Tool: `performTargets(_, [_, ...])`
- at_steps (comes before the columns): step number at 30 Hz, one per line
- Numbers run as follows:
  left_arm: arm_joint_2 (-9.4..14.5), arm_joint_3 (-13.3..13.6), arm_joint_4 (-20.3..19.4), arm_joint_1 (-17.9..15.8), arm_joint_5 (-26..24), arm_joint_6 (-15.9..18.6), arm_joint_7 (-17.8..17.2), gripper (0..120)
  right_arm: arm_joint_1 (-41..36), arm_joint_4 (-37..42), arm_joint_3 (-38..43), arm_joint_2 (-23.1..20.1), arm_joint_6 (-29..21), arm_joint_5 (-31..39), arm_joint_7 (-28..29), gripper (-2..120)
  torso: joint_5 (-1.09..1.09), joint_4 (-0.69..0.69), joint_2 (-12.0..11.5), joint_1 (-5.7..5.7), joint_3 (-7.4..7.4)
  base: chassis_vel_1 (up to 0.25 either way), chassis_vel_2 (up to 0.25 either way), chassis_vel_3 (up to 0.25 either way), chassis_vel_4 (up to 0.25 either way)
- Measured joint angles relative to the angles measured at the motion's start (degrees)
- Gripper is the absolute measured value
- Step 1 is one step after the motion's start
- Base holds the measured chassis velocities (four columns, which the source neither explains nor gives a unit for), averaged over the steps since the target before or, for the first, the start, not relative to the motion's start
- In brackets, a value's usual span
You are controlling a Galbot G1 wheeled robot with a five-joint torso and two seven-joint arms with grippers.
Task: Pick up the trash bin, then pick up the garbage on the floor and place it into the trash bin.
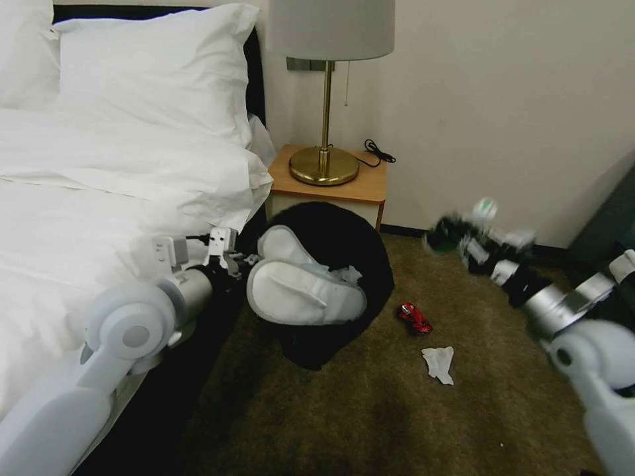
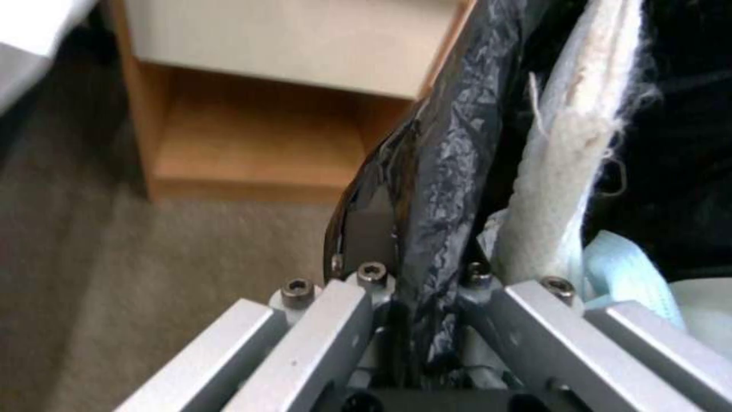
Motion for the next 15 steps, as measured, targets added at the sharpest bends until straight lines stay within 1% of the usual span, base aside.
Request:
performTargets(1, [0.00,0.68,-0.04,0.10,-0.22,0.00,-0.05,1,0.56,1.53,-0.88,-0.34,-0.46,1.33,0.97,24,0.01,0.00,0.00,0.00,0.00,0.000,0.000,0.000,0.000])
performTargets(2, [0.00,0.68,-0.04,0.10,-0.22,0.00,-0.05,1,0.56,1.53,-0.88,-0.34,-0.46,1.33,0.97,24,0.01,0.00,0.00,0.00,0.00,0.000,0.000,0.000,0.000])
performTargets(3, [0.12,1.54,-0.06,0.08,-0.45,0.00,-0.19,1,1.42,3.59,-2.22,-0.58,-1.29,3.01,1.98,24,0.01,0.01,0.00,0.00,0.00,0.000,0.000,0.000,0.000])
performTargets(4, [0.12,1.54,-0.06,0.08,-0.45,0.00,-0.19,1,1.42,3.59,-2.22,-0.58,-1.29,3.01,1.98,24,0.01,0.01,0.00,0.00,0.00,0.000,0.000,0.000,0.000])
performTargets(6, [0.38,3.37,-0.40,-0.41,-1.68,0.00,-0.70,1,2.76,6.78,-5.07,-0.57,-2.87,4.79,3.38,24,0.01,0.03,0.00,-0.01,0.00,0.000,0.000,0.000,0.000])
performTargets(7, [0.38,3.37,-0.40,-0.41,-1.68,0.00,-0.70,1,2.76,6.78,-5.07,-0.57,-2.87,4.79,3.38,24,0.01,0.03,0.00,-0.01,0.00,0.000,0.000,0.000,0.000])
performTargets(8, [0.32,4.10,-0.49,-0.61,-1.90,0.00,-1.01,1,3.07,8.24,-6.40,-0.50,-3.68,5.36,3.70,24,0.01,0.04,0.00,0.00,0.00,0.000,0.000,0.000,0.000])
performTargets(12, [-0.13,4.99,-0.53,-0.95,-1.95,0.00,-1.33,1,2.78,10.06,-8.75,-0.62,-4.69,5.69,3.87,24,0.04,0.04,0.00,0.00,0.00,0.000,0.000,0.000,0.000])
performTargets(15, [-0.66,5.73,-0.40,-1.53,-1.95,0.00,-1.51,1,0.74,11.65,-12.02,-1.22,-5.16,4.92,3.86,24,0.05,0.03,0.00,0.00,0.00,0.000,0.000,0.000,0.000])
